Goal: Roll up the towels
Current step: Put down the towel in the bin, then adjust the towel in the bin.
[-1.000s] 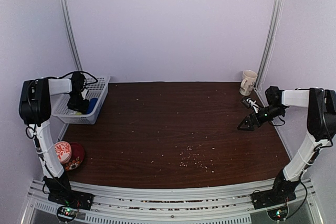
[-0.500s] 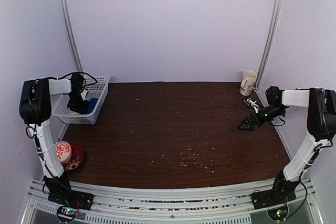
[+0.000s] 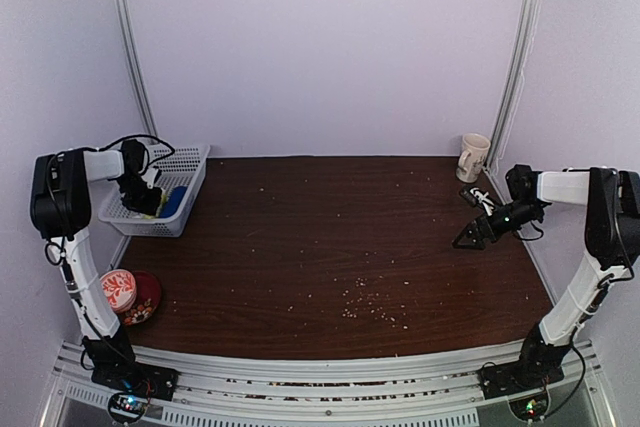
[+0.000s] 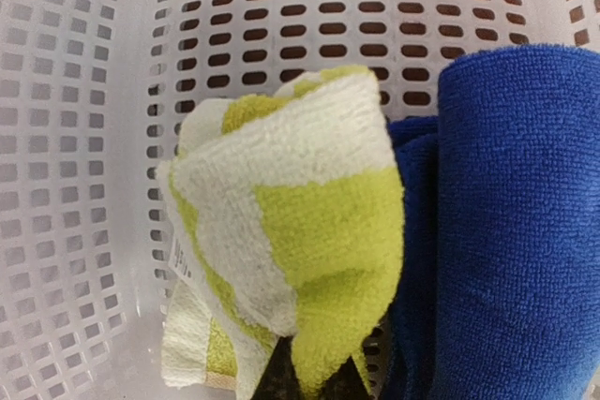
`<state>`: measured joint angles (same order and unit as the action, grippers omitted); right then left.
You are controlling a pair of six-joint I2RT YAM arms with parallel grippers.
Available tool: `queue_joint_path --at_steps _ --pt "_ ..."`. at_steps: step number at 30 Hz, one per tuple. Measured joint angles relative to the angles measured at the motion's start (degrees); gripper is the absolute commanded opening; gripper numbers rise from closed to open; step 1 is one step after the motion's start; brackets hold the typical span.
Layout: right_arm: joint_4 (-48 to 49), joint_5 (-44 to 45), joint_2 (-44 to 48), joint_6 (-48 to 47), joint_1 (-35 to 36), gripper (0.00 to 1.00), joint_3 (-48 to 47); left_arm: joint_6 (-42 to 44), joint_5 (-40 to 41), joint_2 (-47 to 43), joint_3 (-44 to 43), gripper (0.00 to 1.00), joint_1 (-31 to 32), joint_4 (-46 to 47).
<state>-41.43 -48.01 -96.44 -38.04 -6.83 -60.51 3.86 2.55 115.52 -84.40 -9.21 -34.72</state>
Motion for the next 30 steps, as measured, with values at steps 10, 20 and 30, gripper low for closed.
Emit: queue_joint_path --at_steps 10,20,30 --pt "-0.2 0.0 0.0 -0.4 -0.3 1.00 0.0 0.3 -12.0 -2.4 2.7 0.00 -3.6 1.2" --pt "-0.6 -0.8 0.0 -0.8 -0.3 1.00 0.0 1.0 -20.4 -2.5 4.1 0.03 -6.4 2.1" --pt "-1.3 -1.5 0.0 -1.2 -0.3 1.00 0.0 1.2 -22.2 -2.3 4.5 0.42 -7.0 1.6"
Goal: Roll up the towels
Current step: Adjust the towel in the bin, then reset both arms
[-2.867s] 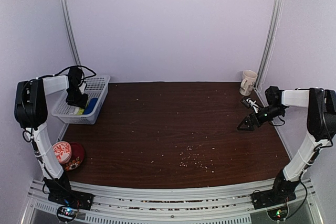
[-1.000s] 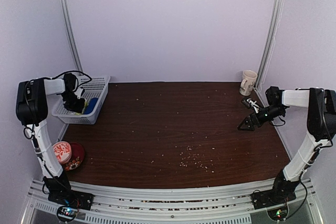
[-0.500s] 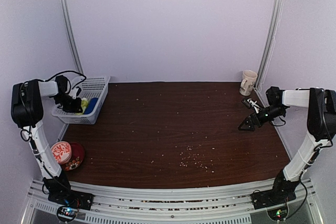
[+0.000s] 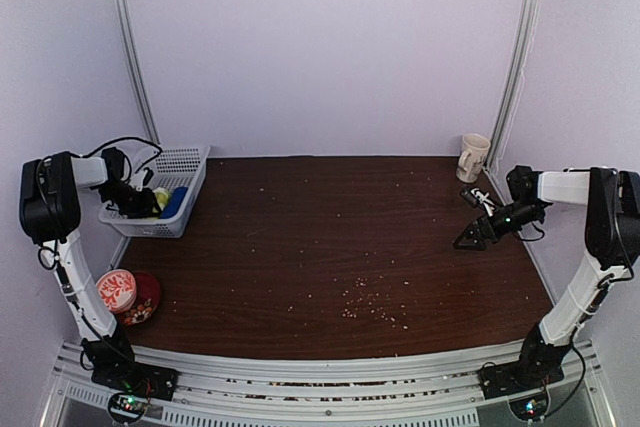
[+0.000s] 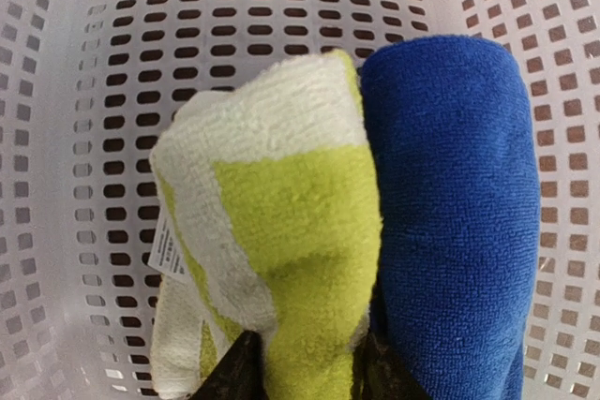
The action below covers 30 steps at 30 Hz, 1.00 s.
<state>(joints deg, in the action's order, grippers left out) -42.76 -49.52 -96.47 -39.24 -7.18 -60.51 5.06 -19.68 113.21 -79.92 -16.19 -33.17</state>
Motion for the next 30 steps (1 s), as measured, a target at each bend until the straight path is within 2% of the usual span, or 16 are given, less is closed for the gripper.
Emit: queue_joint_path --at_steps 9,12,15,22,30 --pt "-0.1 -0.2 0.0 0.0 -0.1 1.00 0.0 -1.0 2.8 -1.8 -0.5 0.64 0.0 -1.9" --pt "-0.1 -0.2 0.0 0.0 -0.1 1.00 0.0 -1.5 3.9 -3.6 -2.1 0.65 0.0 -2.6" --pt "-0.1 -0.2 0.0 0.0 -0.2 1.00 0.0 -2.0 5.1 -5.0 -3.6 0.59 0.0 -2.6" --pt "-0.1 -0.2 0.0 0.0 -0.2 1.00 0.0 -3.2 5.7 -5.7 -4.8 0.28 0.0 -0.6" --pt "0.0 -0.2 0.0 0.1 -0.2 1.00 0.0 -4.2 4.4 0.1 -5.9 0.24 0.0 3.5"
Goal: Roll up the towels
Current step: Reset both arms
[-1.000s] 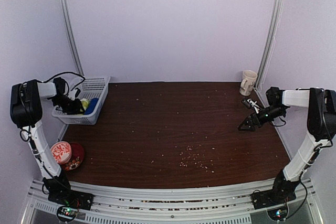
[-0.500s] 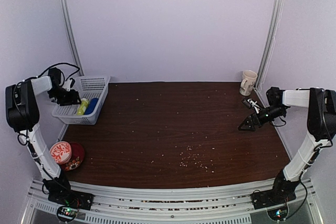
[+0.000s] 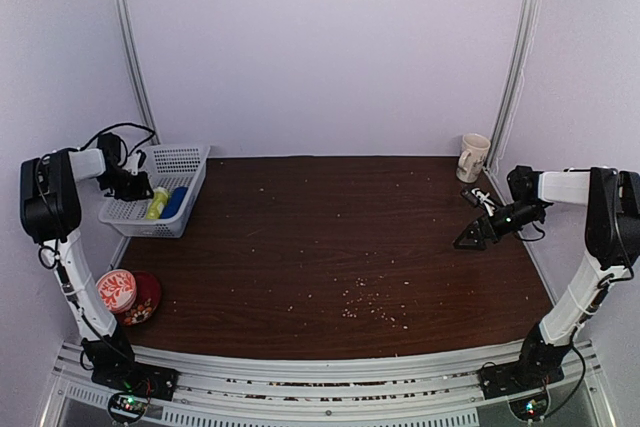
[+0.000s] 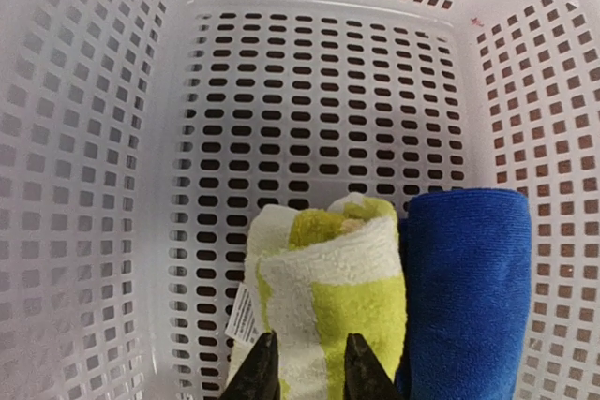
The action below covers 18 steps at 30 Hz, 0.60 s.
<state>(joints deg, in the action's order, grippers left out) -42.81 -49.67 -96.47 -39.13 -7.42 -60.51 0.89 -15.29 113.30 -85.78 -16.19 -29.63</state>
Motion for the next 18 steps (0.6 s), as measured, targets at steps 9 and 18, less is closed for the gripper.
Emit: queue_joint_path --at_steps 9,18 --pt "0.2 0.5 0.0 0.1 0.0 1.00 0.0 -0.3 0.5 4.9 -3.1 0.41 0.1 1.2" --pt "0.3 1.3 0.0 0.2 -0.2 1.00 0.0 -1.4 4.5 3.8 -3.7 0.97 0.7 -0.1"
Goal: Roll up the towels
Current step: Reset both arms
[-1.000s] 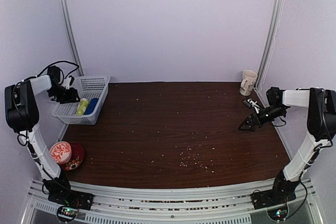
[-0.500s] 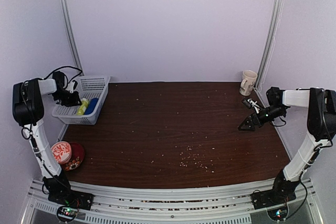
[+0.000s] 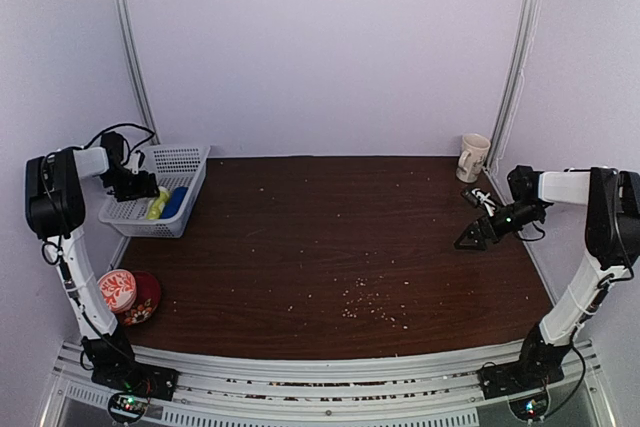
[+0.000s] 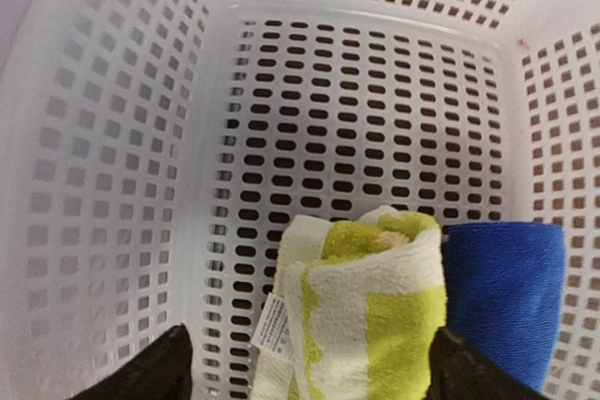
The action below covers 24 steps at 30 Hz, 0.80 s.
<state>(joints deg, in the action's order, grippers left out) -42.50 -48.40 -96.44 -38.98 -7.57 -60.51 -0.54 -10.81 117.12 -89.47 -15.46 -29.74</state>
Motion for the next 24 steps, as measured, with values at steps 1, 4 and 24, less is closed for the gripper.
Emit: queue_joint_path --at_steps 1,4,24 --pt "0.0 0.3 0.0 0.0 0.0 1.00 0.0 -0.3 0.7 -0.8 0.0 0.98 0.2 -0.5" --pt "0.5 1.6 0.7 0.2 -0.2 1.00 0.0 -1.3 3.2 -5.2 0.1 0.98 1.7 -2.1" --pt "20.9 17.1 44.7 19.9 -0.9 1.00 14.0 -6.1 11.7 -59.1 33.9 0.98 30.4 5.3"
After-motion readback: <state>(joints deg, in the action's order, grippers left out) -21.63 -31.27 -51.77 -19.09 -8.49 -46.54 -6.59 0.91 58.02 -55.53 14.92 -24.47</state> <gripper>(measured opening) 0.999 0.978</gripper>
